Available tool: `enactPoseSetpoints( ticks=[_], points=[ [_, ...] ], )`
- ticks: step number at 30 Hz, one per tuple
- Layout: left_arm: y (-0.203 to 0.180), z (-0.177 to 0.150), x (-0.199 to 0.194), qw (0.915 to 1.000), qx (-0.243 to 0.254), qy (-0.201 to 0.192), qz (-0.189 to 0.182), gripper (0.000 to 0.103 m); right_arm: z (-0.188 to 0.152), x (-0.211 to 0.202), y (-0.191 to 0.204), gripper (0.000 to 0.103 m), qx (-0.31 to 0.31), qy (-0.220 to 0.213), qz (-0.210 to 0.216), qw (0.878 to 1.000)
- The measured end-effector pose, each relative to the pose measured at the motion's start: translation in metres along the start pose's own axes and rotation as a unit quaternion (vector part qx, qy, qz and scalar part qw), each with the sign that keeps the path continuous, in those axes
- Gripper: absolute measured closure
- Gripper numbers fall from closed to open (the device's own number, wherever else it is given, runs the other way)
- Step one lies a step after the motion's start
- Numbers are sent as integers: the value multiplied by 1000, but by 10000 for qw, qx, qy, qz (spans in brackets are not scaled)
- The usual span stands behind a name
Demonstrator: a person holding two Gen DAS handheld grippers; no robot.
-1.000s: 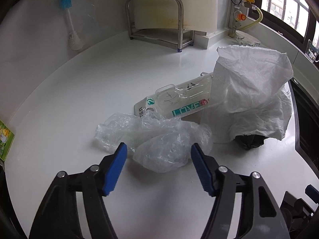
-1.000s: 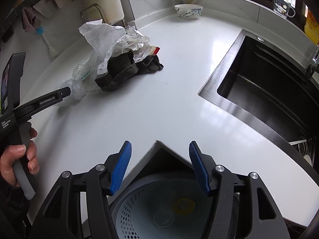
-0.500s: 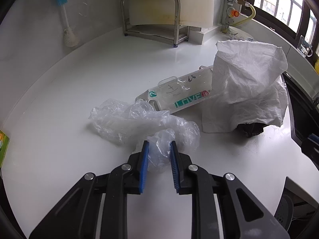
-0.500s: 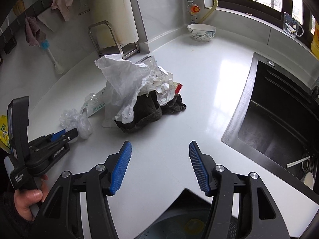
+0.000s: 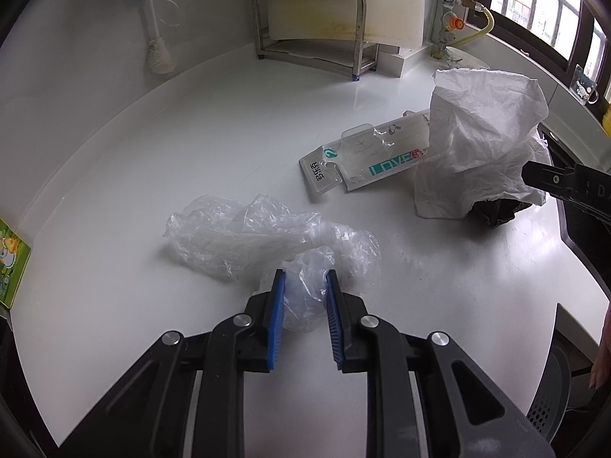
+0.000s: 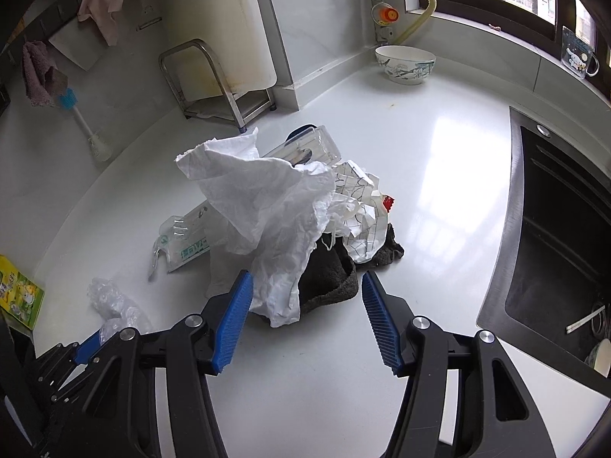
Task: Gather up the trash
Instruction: 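Grasp the clear plastic bag with the left tool while the right tool grasps the white bag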
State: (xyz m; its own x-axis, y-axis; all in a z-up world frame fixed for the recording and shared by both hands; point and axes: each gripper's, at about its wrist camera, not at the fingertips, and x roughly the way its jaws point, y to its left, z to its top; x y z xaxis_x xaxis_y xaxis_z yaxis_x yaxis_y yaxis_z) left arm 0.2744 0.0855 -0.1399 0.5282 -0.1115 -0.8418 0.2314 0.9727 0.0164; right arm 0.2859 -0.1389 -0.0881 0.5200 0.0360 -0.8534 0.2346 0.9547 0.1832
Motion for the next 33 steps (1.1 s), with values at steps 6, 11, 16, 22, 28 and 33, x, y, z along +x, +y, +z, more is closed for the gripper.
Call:
enactPoseSetpoints(
  ticks=[6,11,16,22,28,33],
  points=[
    [1,-2,-2,10000,-13,0,-50,82,1,12,10,97,-164,186,37,9997],
    [0,-3,-8,9999,11,-18,-102,82,-8,-5,16,101,-304,44,209,9993],
    [-5,-9,-20,9999,22,-68,-127,83,-18,-26,15,101,-319,-13,330,9989],
    [-15,-18,-42,9998,19,-172,-111,83,-26,-53,11,101,-449,-124,541,9974],
    [-32,-31,-64,9997,9,-238,-113,83,-44,-81,5,101,-574,-145,707,9957],
    [-53,-44,-84,9995,21,-293,-73,83,-67,-102,-11,101,-687,-106,811,9943]
  ],
)
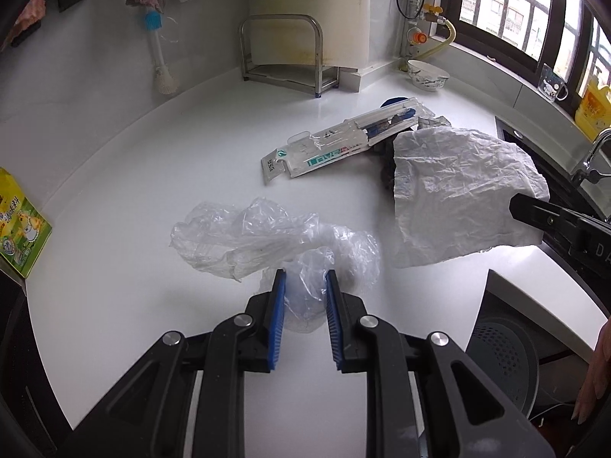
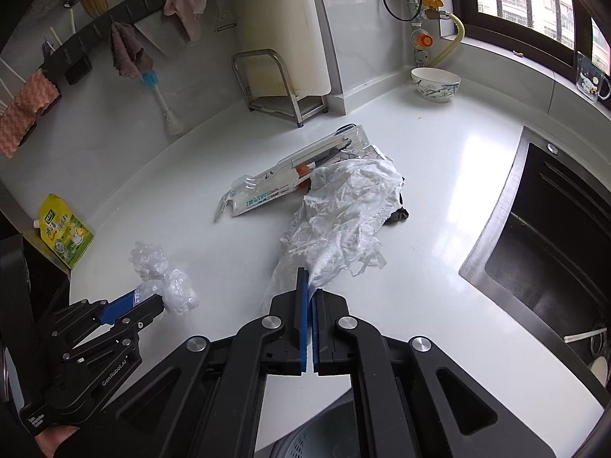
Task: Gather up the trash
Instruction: 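Carry both bags over the bin and open both tools to release them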
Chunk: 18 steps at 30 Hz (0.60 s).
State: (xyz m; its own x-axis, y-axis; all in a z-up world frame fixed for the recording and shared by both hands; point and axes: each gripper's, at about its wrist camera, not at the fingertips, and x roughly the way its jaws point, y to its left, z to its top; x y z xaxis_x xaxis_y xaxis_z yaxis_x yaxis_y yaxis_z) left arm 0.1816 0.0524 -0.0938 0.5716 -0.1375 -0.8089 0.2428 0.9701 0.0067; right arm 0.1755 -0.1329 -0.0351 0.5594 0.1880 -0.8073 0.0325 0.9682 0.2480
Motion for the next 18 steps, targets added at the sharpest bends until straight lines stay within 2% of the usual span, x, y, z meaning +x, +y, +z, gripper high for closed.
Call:
enactPoseSetpoints(
  ticks=[18],
  points=[
    [-124,-80,-63,9997,2,219,-85,83,-107,-88,-85,101,-294,372,292,9984]
  ],
)
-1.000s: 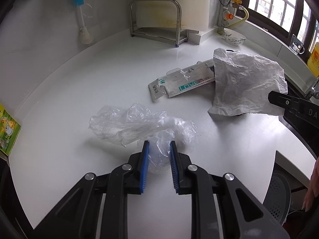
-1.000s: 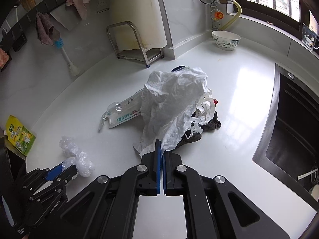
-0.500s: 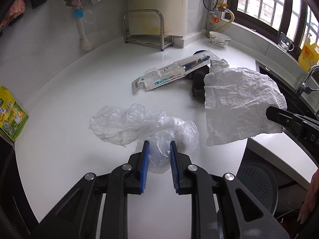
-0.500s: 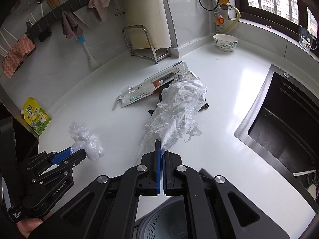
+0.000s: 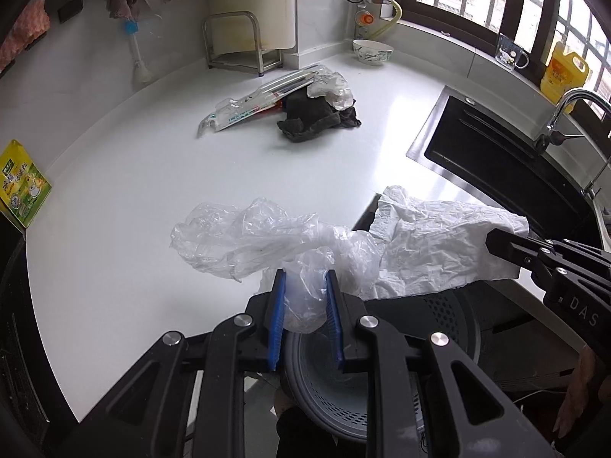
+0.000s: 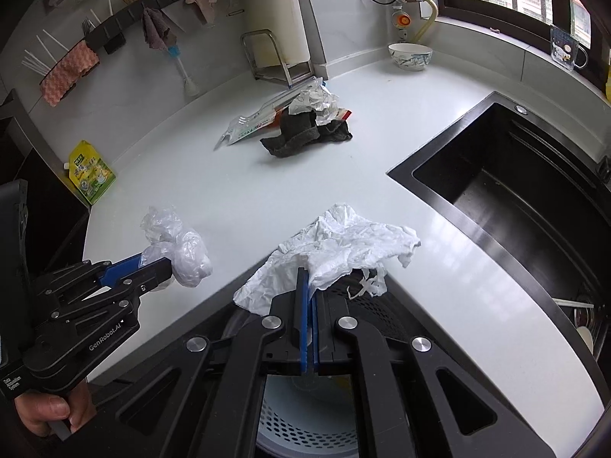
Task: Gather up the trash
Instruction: 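Carry both bags over the bin and open both tools to release them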
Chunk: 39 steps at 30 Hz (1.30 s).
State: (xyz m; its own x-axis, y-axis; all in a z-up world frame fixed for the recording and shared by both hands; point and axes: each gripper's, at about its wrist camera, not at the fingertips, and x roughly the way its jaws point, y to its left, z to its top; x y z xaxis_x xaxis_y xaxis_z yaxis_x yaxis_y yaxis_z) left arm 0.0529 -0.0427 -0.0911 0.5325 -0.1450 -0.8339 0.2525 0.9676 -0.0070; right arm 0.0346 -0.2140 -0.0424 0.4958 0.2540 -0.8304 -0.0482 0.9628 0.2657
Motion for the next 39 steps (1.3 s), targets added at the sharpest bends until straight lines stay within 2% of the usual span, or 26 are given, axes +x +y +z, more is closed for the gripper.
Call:
enactPoseSetpoints(
  ticks=[9,18,34,39],
  points=[
    [-51,-40,2,9996,-36,257,-68,83,-50,-12,-28,101,-72,316,32,9995],
    [-67,-70,19,9980,-146,607,-25,83,-89,8,-38,101,-72,808,200,9965],
    [-65,-86,54,9951,-373,911,63,82,-107,53,-53,101,21,1344,312,9904],
    [-64,-88,57,9942,-443,980,81,79,-111,57,-54,101,20,1424,320,9893]
  ],
)
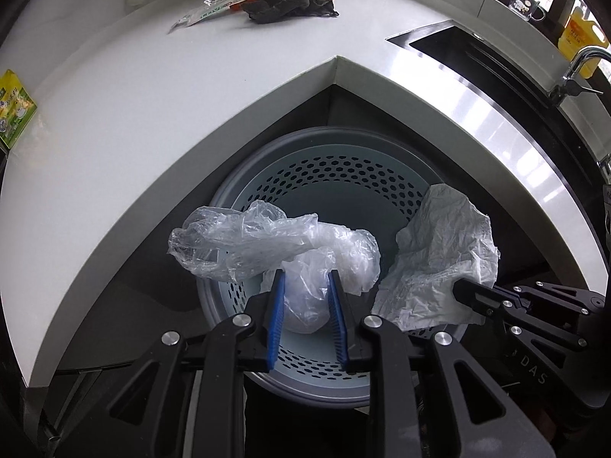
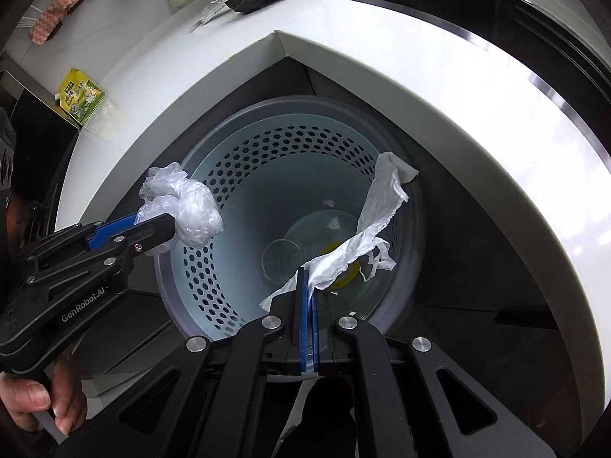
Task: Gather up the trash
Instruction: 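Carry both bags over the bin and open both tools to release them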
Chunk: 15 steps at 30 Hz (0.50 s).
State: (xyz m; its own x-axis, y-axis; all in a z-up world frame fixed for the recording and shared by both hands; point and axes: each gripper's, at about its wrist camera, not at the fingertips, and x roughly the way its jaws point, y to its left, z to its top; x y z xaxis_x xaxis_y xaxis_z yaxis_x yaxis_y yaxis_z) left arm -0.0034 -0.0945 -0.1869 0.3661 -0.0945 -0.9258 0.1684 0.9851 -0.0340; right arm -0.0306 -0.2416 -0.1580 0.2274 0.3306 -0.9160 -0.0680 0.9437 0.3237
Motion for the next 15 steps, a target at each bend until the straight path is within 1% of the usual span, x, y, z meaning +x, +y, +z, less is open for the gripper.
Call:
enactPoseSetpoints(
  ticks=[2,4,5,6,7,8,15],
  points=[
    [2,-1,1,10000,-27,42,17,76,-2,1,0,99,-13,16,-34,10000],
    [3,-2,1,9999,-53,75,49,72,-2,0,0,93,-22,8,-52,10000],
    [5,-3,1,9999,-62,87,65,67,-1,0,0,86,-19,-8,-55,10000],
    [6,-4,0,9999,-78,88,83,59,-1,-2,0,80,-12,-34,-54,10000],
    [8,-5,-1,9999,-92,71,108,55,0,-3,0,78,-7,-66,-60,10000],
    [9,-6,-3,9998,-106,44,133,46,0,-4,-1,77,-6,-87,-66,9999],
    [15,-9,-14,9997,-156,4,205,43,-1,-8,-3,74,56,-112,-68,9999]
  ],
)
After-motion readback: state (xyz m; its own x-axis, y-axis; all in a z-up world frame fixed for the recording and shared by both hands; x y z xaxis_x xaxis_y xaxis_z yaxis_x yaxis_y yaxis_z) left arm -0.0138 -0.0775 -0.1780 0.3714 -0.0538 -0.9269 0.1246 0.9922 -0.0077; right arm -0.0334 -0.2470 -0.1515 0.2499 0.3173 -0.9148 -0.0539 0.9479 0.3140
